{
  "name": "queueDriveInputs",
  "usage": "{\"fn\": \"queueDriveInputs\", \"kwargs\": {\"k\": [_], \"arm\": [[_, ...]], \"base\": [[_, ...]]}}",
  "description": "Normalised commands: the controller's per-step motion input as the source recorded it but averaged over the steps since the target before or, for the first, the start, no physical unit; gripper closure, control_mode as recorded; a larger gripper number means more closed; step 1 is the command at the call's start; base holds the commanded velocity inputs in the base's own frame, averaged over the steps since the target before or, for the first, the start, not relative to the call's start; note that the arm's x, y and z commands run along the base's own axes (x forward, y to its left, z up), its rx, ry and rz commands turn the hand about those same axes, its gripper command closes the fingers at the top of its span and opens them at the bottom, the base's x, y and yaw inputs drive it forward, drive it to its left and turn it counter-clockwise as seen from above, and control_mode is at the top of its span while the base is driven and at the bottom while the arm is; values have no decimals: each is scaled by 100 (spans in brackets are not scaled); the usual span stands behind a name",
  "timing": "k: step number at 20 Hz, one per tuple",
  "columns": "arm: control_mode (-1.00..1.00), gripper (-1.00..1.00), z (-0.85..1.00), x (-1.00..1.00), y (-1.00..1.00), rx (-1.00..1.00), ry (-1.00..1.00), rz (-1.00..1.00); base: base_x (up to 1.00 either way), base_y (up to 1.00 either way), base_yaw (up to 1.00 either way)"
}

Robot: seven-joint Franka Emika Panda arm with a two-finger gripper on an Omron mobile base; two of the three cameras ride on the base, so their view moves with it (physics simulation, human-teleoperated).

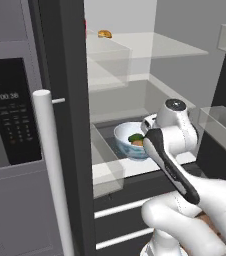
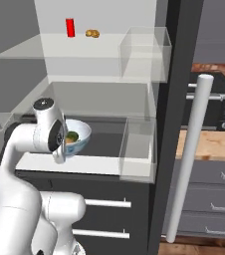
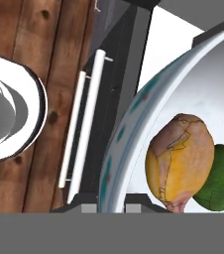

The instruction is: Pick the chicken drumstick and avocado from their plates and place them in the bowl. Then put the bowl in the fridge.

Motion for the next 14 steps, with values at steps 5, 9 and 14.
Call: {"fn": "queueDriveInputs", "kwargs": {"k": [5,9,14], "arm": [[-100,100,47,-7,-33,18,1,6],[-100,100,51,-5,-11,2,-5,12],[-100,100,39,0,-3,-12,-17,12]], "base": [[0,0,0],[0,0,0],[0,0,0]]}}
